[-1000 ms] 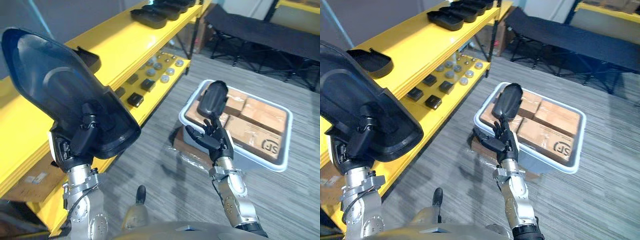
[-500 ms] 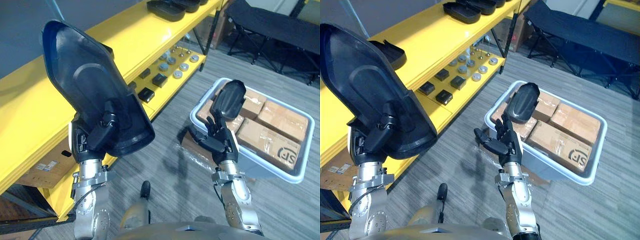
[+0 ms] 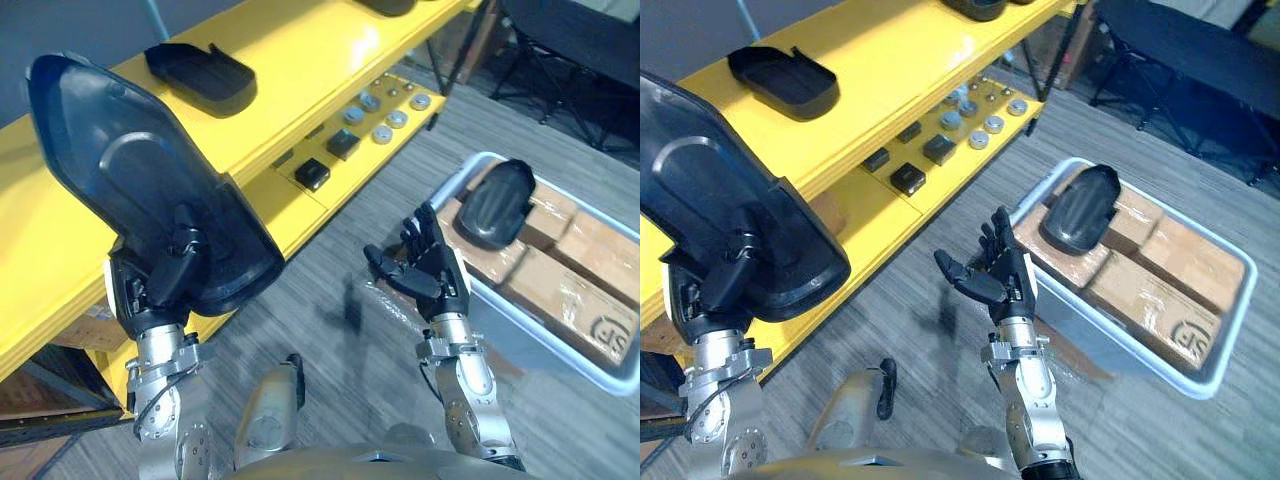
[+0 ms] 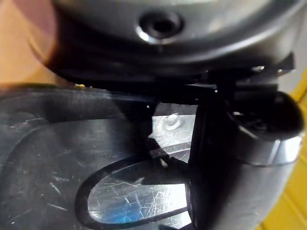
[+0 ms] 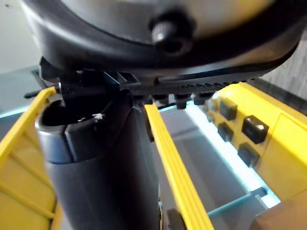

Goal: Walk over and take three plastic housings, then place them on the shelf

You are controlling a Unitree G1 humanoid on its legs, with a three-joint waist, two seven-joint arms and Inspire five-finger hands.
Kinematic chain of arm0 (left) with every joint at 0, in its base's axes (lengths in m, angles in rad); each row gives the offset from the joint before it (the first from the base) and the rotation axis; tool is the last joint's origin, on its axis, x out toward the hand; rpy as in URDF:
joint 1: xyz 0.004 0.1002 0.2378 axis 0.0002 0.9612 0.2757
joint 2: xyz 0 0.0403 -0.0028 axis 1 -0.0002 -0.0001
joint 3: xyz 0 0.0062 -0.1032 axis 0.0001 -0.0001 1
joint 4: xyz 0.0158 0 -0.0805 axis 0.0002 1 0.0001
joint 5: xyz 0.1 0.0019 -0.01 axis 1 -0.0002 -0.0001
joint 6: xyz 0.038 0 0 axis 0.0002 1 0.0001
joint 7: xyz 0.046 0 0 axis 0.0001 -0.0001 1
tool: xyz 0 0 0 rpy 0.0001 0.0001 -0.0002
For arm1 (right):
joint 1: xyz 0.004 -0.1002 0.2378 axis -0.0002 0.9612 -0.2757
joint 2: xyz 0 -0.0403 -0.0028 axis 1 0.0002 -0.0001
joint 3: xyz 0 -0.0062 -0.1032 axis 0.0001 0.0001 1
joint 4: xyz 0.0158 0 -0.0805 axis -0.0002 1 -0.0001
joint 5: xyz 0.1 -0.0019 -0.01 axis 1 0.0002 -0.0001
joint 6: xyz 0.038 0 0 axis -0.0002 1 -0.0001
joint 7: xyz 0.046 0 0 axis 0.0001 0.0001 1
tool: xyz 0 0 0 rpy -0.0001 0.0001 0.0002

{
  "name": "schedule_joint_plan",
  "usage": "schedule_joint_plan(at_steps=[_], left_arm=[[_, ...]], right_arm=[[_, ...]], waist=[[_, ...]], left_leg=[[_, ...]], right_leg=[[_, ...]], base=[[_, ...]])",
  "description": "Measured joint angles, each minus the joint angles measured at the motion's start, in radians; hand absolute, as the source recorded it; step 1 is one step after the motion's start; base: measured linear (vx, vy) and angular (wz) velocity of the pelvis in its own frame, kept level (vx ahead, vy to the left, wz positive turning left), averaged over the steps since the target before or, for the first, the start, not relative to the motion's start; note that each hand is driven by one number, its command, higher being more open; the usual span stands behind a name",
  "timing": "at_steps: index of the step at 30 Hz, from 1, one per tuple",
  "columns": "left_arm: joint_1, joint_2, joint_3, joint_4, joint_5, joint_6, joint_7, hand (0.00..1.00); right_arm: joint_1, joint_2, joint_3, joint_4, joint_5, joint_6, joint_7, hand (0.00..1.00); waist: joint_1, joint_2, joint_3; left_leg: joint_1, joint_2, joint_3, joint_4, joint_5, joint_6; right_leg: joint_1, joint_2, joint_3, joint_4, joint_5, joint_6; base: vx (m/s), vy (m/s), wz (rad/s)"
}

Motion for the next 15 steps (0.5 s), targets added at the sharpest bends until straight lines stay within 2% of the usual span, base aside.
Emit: schedule_joint_plan(at_steps=[1,2,3,5,6,7,8,9,10,11,12,13,14,15], left_arm=[[0.008,0.002,0.003,-0.015,0.000,0.000,-0.001,0.00],[0.011,0.001,0.024,-0.043,-0.001,0.000,0.002,0.00],[0.011,-0.006,0.034,-0.047,-0.003,0.000,0.007,0.00],[0.010,-0.016,0.050,-0.047,-0.005,0.000,0.017,0.00],[-0.001,-0.021,0.052,-0.047,-0.005,-0.001,0.020,0.00],[-0.011,-0.020,0.051,-0.045,-0.005,-0.001,0.019,0.00],[-0.044,-0.012,0.042,-0.035,-0.005,-0.001,0.019,0.00],[-0.064,-0.005,0.032,-0.026,-0.005,-0.002,0.019,0.00],[-0.108,0.014,0.013,0.005,-0.004,-0.002,0.022,0.00],[-0.134,0.038,0.000,0.025,-0.004,-0.001,0.022,0.00],[-0.139,0.055,-0.003,0.025,-0.004,-0.002,0.025,0.00],[-0.150,0.048,-0.012,0.044,-0.001,-0.001,0.025,0.00],[-0.141,0.035,-0.026,0.049,-0.001,0.007,0.024,0.00],[-0.140,0.032,-0.029,0.049,-0.001,0.014,0.019,0.00]], right_arm=[[0.001,0.004,0.000,0.000,0.000,0.000,-0.006,1.00],[0.000,0.016,-0.001,0.000,-0.001,-0.001,-0.011,1.00],[-0.005,0.017,-0.001,0.000,-0.003,-0.001,-0.008,1.00],[-0.010,0.017,-0.003,-0.003,-0.005,-0.004,0.001,1.00],[-0.011,0.013,-0.014,-0.025,-0.005,-0.009,0.006,1.00],[-0.011,0.010,-0.021,-0.042,-0.005,-0.011,0.006,1.00],[-0.011,-0.001,-0.040,-0.085,-0.006,-0.012,0.000,1.00],[-0.011,-0.007,-0.051,-0.106,-0.009,-0.013,-0.004,1.00],[-0.011,-0.012,-0.081,-0.141,-0.040,-0.018,-0.020,1.00],[-0.017,-0.013,-0.094,-0.158,-0.040,-0.040,-0.029,1.00],[-0.017,-0.011,-0.096,-0.169,-0.041,-0.049,-0.033,1.00],[-0.044,-0.039,-0.111,-0.172,-0.040,-0.065,-0.035,1.00],[-0.069,-0.076,-0.137,-0.181,-0.038,-0.071,-0.032,1.00],[-0.078,-0.085,-0.152,-0.184,-0.038,-0.073,-0.031,1.00]], waist=[[-0.001,-0.002,-0.002],[-0.002,-0.010,-0.006],[0.000,-0.005,-0.004],[-0.003,0.016,-0.007],[-0.025,0.045,-0.022],[-0.039,0.056,-0.028],[-0.064,0.069,-0.033],[-0.073,0.070,-0.034],[-0.083,0.060,-0.039],[-0.087,0.027,-0.058],[-0.086,-0.004,-0.072],[-0.078,0.008,-0.077],[-0.084,0.046,-0.095],[-0.084,0.055,-0.100]], left_leg=[[0.012,-0.007,-0.021,-0.010,-0.005,0.008],[0.051,-0.015,-0.066,-0.054,-0.004,0.024],[0.088,-0.015,-0.087,-0.079,0.001,0.019],[0.152,-0.012,-0.127,-0.133,0.002,0.017],[0.186,-0.001,-0.186,-0.174,0.007,0.009],[0.190,0.003,-0.213,-0.185,0.008,0.006],[0.196,0.003,-0.271,-0.191,0.011,-0.003],[0.201,0.000,-0.299,-0.192,0.009,-0.012],[0.216,-0.009,-0.338,-0.189,0.002,-0.033],[0.225,-0.019,-0.360,-0.184,-0.017,-0.065],[0.226,-0.028,-0.358,-0.183,-0.029,-0.083],[0.222,0.008,-0.352,-0.163,-0.060,-0.111],[0.194,0.084,-0.280,-0.154,-0.058,-0.108],[0.193,0.111,-0.240,-0.160,-0.050,-0.105]], right_leg=[[-0.039,-0.001,0.020,0.074,0.054,0.001],[-0.093,0.017,0.035,0.173,0.017,0.008],[-0.109,0.036,0.032,0.174,-0.027,-0.001],[-0.130,0.083,0.016,0.109,-0.069,-0.031],[-0.186,0.143,0.045,0.024,-0.085,-0.060],[-0.216,0.167,0.081,-0.007,-0.084,-0.060],[-0.258,0.198,0.184,-0.058,-0.072,-0.040],[-0.273,0.205,0.229,-0.084,-0.061,-0.025],[-0.266,0.195,0.283,-0.178,-0.016,0.023],[-0.242,0.166,0.296,-0.292,0.122,0.013],[-0.231,0.143,0.292,-0.330,0.232,0.029],[-0.186,0.152,0.248,-0.359,0.177,0.079],[-0.147,0.186,0.181,-0.410,0.185,0.057],[-0.133,0.196,0.156,-0.424,0.187,0.047]], base=[[0.43,0.116,0.92],[0.40,-0.019,0.77],[0.48,-0.061,0.71],[0.36,-0.053,0.56],[0.25,-0.081,0.91],[0.29,-0.137,1.46],[0.22,-0.141,1.30],[0.26,-0.222,1.69],[0.33,-0.392,1.60],[0.33,-0.450,1.57],[0.30,-0.548,1.24],[0.19,-0.443,1.07],[0.15,-0.399,0.97],[0.12,-0.299,1.01]])
